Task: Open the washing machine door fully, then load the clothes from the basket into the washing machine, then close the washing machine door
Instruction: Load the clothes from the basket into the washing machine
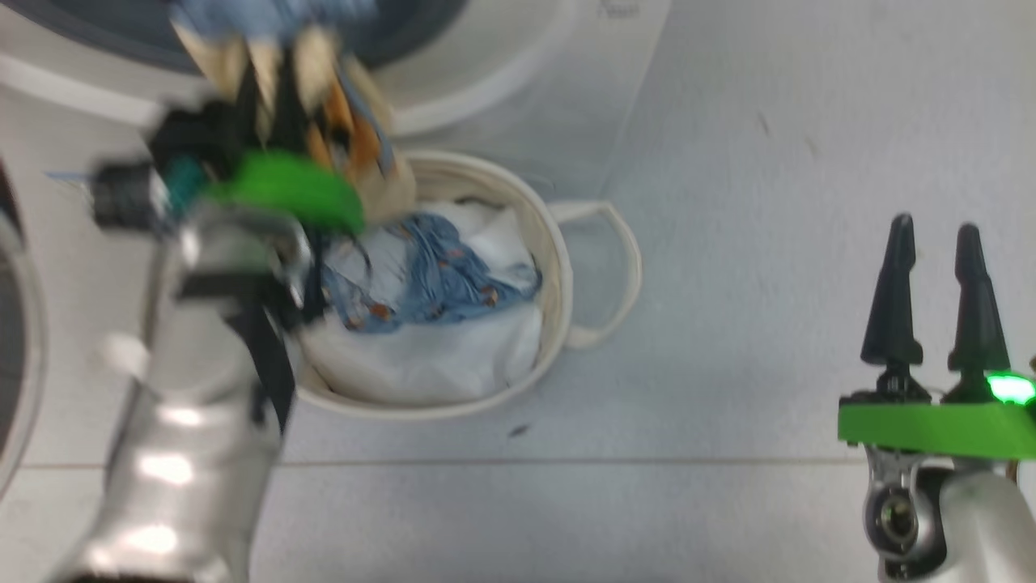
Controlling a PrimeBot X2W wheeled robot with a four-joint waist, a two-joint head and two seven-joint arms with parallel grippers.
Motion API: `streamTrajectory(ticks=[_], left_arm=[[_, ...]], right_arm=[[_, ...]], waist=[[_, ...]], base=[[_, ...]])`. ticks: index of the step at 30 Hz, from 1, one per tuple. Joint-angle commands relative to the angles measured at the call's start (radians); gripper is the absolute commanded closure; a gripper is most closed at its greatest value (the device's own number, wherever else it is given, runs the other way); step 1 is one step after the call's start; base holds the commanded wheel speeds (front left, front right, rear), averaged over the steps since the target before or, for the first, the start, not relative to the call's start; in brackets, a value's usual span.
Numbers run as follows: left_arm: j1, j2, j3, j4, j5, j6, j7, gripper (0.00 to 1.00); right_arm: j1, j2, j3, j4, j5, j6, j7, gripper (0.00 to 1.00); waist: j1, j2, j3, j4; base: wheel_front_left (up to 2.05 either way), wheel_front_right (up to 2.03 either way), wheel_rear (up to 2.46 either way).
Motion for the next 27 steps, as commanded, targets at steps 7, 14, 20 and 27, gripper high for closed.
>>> streamTrajectory(ticks=[7,14,20,27], left_arm=[[-0.329,0.097,0.12,0.124,0.018,0.004,-0.012,1.0],[-0.537,0.156,0.166,0.286,0.013,0.013,-0.012,1.0],[-0.665,0.219,0.172,0.349,0.041,0.041,-0.012,1.0],[-0.693,0.276,0.183,0.333,0.057,0.043,-0.012,0.07]], right_arm=[[-0.106,-0.005,0.041,-0.04,0.03,0.007,-0.005,0.0],[-0.149,-0.005,0.066,-0.035,0.07,0.007,-0.005,0.0],[-0.172,-0.005,0.084,-0.037,0.092,0.007,-0.005,0.0],[-0.175,-0.005,0.104,-0.026,0.102,0.007,-0.005,0.0]], waist=[[0.0,0.0,0.218,-0.113],[0.0,0.0,0.29,-0.17],[0.0,0.0,0.337,-0.209],[0.0,0.0,0.348,-0.242]], base=[[0.0,0.0,0.0],[0.0,0.0,0.0],[0.0,0.0,0.0],[0.0,0.0,0.0]])
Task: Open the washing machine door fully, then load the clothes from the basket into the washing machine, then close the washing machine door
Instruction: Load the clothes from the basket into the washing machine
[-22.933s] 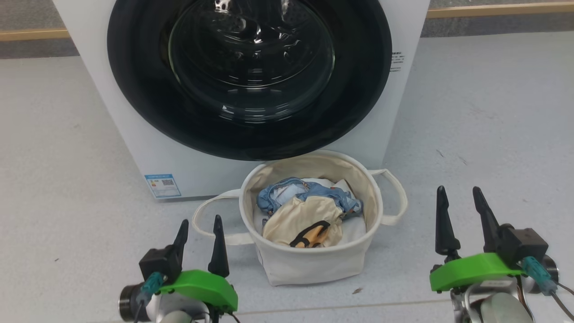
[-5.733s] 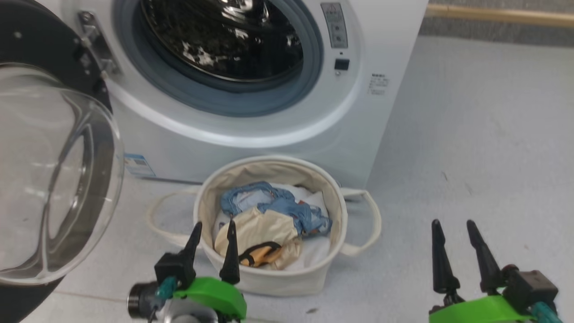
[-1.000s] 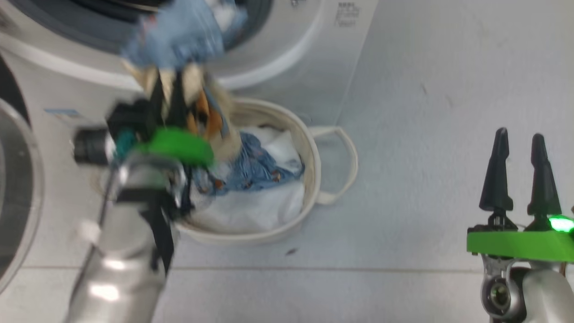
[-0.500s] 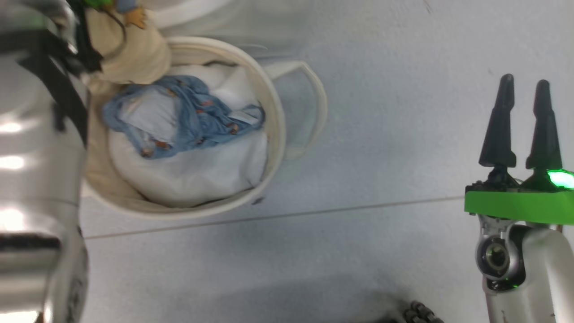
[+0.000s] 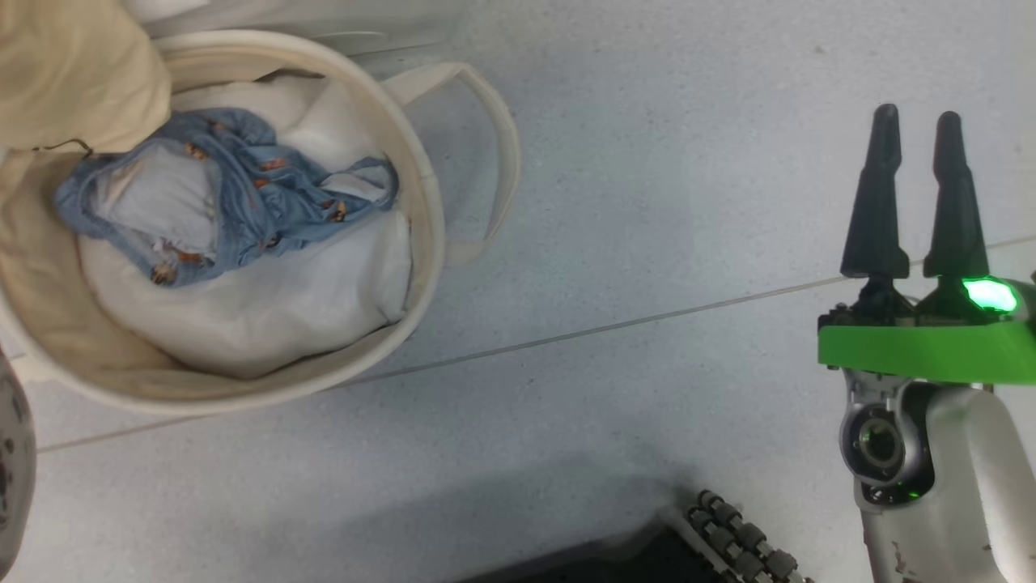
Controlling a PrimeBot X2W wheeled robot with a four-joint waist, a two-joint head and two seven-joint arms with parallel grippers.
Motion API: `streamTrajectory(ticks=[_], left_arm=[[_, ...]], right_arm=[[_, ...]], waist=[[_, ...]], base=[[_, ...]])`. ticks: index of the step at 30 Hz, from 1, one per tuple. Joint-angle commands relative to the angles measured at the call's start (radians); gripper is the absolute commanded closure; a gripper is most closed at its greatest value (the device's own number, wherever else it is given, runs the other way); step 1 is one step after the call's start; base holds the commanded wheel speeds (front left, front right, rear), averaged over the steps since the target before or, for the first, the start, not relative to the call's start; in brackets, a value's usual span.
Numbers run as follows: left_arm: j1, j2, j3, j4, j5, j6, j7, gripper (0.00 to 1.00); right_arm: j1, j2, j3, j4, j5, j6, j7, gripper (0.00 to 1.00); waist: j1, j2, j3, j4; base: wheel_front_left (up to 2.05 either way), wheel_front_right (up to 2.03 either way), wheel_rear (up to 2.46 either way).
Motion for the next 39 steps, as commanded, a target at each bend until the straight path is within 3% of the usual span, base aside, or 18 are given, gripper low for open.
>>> streamTrajectory(ticks=[1,14,27,39], left_arm=[[-0.019,0.051,0.007,-0.033,0.01,-0.001,-0.005,0.0],[0.15,-0.046,-0.001,-0.139,0.016,-0.038,-0.005,0.0],[0.568,-0.172,-0.046,-0.271,0.035,-0.083,-0.005,0.0],[0.898,-0.208,-0.095,-0.372,0.0,-0.1,-0.005,0.0]], right_arm=[[0.023,-0.004,0.018,-0.03,0.005,0.007,-0.005,0.0],[0.016,-0.004,0.0,-0.026,-0.052,0.007,-0.005,0.0],[0.121,-0.004,-0.01,0.021,-0.101,0.007,-0.005,0.0],[0.23,-0.004,0.001,0.045,-0.094,0.007,-0.005,0.0]], waist=[[-0.0003,0.0,0.002,-0.006],[-0.0003,0.0,-0.075,0.089],[-0.0003,0.0,-0.364,0.187],[-0.0003,0.0,-0.564,0.219]], base=[[0.0,0.0,0.0],[0.0,0.0,0.0],[0.0,0.0,0.0],[0.0,0.0,0.0]])
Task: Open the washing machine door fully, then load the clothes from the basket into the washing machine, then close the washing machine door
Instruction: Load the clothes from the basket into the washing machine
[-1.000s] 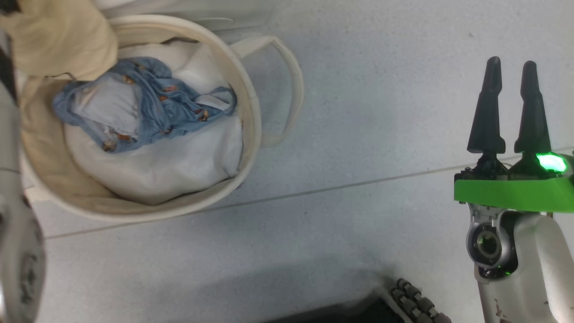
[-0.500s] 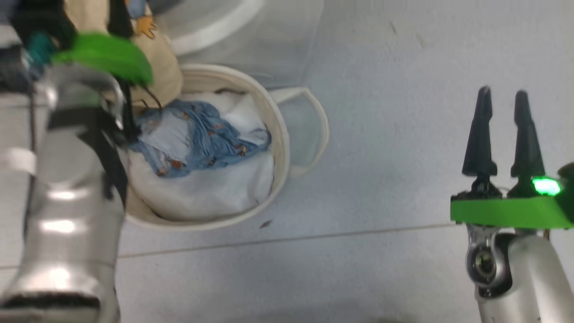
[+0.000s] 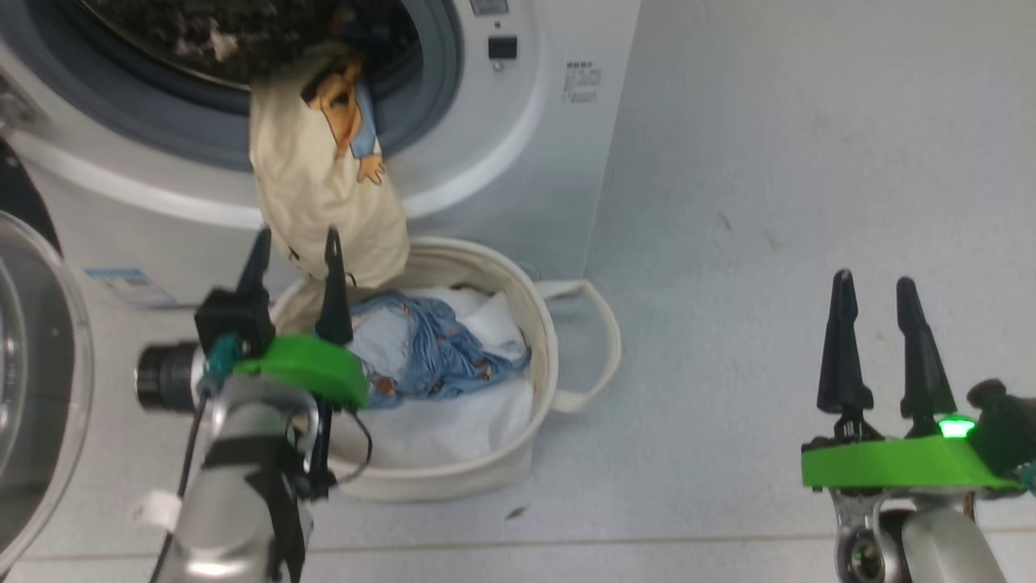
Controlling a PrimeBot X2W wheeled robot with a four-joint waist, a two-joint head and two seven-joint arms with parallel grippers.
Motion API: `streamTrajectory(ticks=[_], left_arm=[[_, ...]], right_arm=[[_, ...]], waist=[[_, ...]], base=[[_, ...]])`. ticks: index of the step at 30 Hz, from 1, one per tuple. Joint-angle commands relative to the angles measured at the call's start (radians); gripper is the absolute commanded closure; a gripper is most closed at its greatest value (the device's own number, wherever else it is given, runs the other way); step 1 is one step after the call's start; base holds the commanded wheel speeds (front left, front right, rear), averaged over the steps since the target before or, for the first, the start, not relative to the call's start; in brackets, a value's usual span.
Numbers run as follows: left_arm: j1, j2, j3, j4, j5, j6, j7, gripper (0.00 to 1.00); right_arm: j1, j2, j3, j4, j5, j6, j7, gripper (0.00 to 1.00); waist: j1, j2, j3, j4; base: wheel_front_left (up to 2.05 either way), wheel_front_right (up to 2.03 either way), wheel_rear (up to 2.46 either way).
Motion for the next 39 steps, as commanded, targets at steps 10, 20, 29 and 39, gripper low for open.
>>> streamTrajectory(ticks=[10,20,29,39], left_arm=[[0.192,0.016,-0.05,-0.138,-0.088,0.031,-0.005,0.0],[0.32,0.016,-0.092,-0.183,-0.107,0.033,-0.005,0.0],[0.319,0.016,-0.104,-0.196,-0.121,0.056,-0.005,0.0],[0.26,0.016,-0.101,-0.137,-0.124,0.056,-0.005,0.0]], right_arm=[[0.079,-0.004,0.06,-0.008,0.007,0.007,-0.005,0.0],[0.128,-0.004,0.059,-0.009,0.013,0.007,-0.005,0.0],[0.124,-0.004,0.055,-0.015,0.016,0.007,-0.005,0.0],[0.104,-0.004,0.067,-0.028,0.014,0.007,-0.005,0.0]], waist=[[0.0,-0.0001,-0.185,0.011],[0.0,-0.0001,-0.23,0.007],[0.0,-0.0001,-0.226,0.006],[0.0,-0.0001,-0.151,-0.003]], base=[[0.0,0.0,0.0],[0.0,0.0,0.0],[0.0,0.0,0.0],[0.0,0.0,0.0]])
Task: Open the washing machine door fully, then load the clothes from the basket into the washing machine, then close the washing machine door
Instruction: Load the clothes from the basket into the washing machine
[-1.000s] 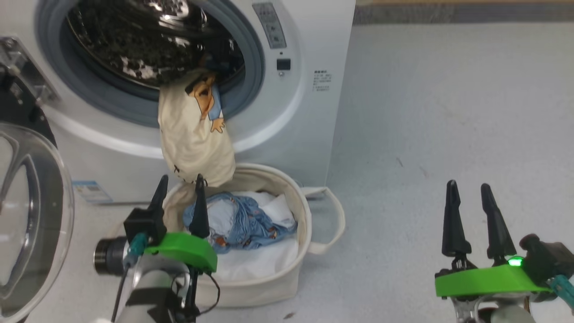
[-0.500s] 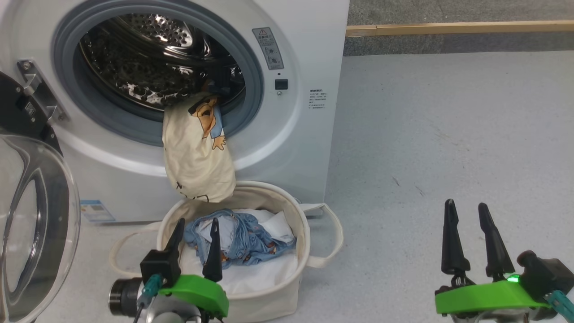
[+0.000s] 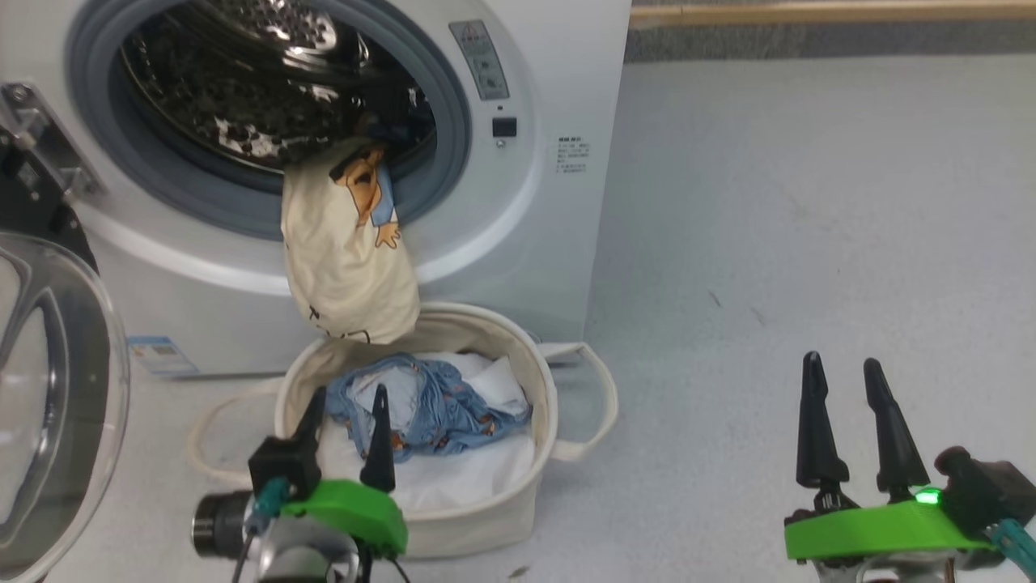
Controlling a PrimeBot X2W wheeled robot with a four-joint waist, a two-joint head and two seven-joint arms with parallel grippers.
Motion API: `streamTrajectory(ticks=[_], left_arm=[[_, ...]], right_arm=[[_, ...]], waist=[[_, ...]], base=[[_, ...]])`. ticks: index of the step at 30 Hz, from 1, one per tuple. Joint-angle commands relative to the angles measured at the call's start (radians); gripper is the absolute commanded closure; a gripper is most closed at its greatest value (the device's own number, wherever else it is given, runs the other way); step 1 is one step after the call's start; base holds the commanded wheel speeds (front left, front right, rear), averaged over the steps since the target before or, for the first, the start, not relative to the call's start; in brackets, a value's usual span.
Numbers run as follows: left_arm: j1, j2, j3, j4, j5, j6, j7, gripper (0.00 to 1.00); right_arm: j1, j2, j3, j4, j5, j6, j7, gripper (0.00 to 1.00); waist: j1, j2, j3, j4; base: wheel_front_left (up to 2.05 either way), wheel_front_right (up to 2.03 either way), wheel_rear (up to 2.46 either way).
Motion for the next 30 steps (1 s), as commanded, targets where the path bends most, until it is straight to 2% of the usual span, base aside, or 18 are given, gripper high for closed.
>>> streamTrajectory(ticks=[1,7,10,17,20,22,30], left_arm=[[-0.085,0.014,0.034,-0.018,0.008,0.002,-0.005,0.0],[-0.198,0.014,0.049,0.066,0.006,-0.005,-0.005,0.0],[-0.282,0.014,0.075,0.163,-0.05,-0.033,-0.005,0.0],[-0.523,0.025,0.126,0.356,-0.076,-0.066,-0.005,0.0],[-0.616,0.028,0.159,0.443,-0.116,-0.098,-0.005,0.0],[-0.668,0.045,0.165,0.492,-0.11,-0.086,-0.005,0.0],[-0.802,0.088,0.149,0.662,-0.063,0.01,-0.005,0.0]], right_arm=[[-0.051,-0.005,0.027,-0.042,0.001,0.007,-0.005,0.0],[-0.097,-0.005,0.028,-0.053,-0.005,0.007,-0.005,0.0],[-0.128,-0.005,0.036,-0.057,-0.01,0.007,-0.005,0.0],[-0.209,-0.005,0.046,-0.081,-0.02,0.007,-0.005,0.0],[-0.236,-0.005,0.048,-0.086,-0.017,0.007,-0.005,0.0],[-0.251,-0.005,0.048,-0.091,0.008,0.007,-0.005,0.0],[-0.283,-0.005,0.056,-0.1,0.014,0.007,-0.005,0.0]], waist=[[0.0001,-0.0001,0.044,-0.009],[0.0001,-0.0001,0.143,-0.027],[0.0001,-0.0001,0.204,-0.043],[0.0001,-0.0001,0.354,-0.086],[0.0001,-0.0001,0.403,-0.106],[0.0001,-0.0001,0.427,-0.118],[0.0001,-0.0001,0.483,-0.156]], base=[[0.0,0.0,0.0],[0.0,0.0,0.0],[0.0,0.0,0.0],[0.0,0.0,0.0],[0.0,0.0,0.0],[0.0,0.0,0.0],[0.0,0.0,0.0]])
